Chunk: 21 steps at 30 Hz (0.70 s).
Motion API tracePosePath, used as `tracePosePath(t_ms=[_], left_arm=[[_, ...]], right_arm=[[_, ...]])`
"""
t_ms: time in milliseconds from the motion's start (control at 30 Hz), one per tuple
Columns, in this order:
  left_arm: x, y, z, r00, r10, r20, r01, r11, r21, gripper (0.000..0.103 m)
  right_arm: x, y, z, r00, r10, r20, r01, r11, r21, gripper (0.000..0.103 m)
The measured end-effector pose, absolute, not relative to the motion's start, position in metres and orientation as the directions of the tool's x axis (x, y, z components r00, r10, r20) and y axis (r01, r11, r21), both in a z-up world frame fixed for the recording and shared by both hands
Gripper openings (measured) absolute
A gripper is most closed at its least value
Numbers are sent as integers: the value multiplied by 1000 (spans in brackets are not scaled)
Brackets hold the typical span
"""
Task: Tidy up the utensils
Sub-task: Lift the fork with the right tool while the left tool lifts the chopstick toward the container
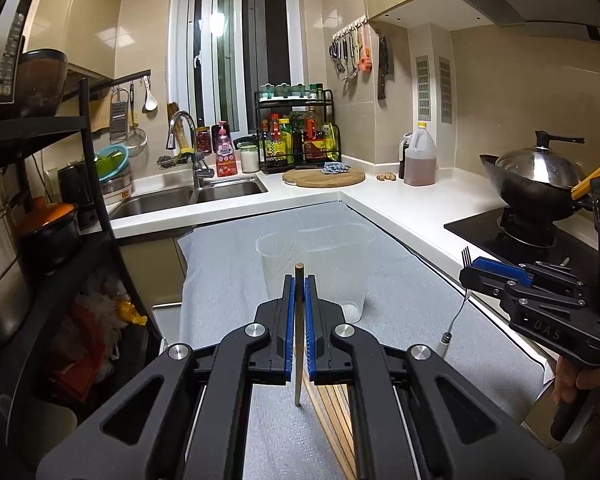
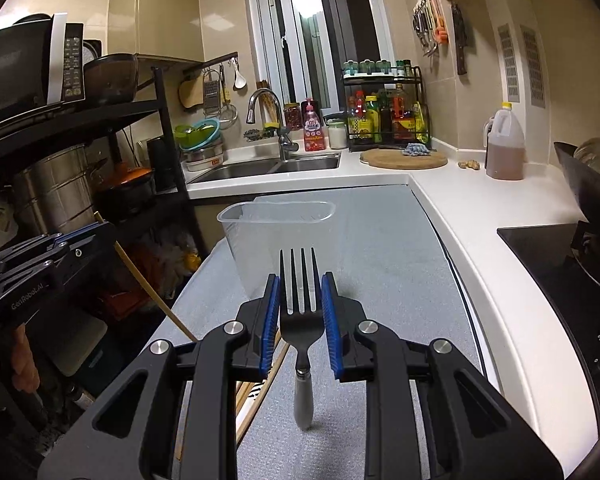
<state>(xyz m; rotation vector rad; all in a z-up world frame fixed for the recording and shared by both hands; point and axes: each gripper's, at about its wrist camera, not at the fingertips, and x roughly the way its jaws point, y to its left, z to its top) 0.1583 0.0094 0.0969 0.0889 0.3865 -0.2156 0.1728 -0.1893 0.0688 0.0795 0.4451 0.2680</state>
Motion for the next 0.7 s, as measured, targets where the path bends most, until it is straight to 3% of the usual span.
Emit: tracePosePath(t_ms=[600, 633, 700], left_arm=[[186, 10, 148, 906, -204, -372, 245, 967, 66, 5], [190, 10, 155, 907, -207, -367, 248, 967, 67, 5], [194, 9, 164, 910, -211, -357, 251, 965, 69, 5]], right_arm=[[203, -189, 125, 863, 293, -412, -269, 956, 119, 20], [206, -190, 129, 861, 297, -412, -271, 955, 121, 19], [212, -190, 139, 860, 303, -410, -276, 953, 124, 3]])
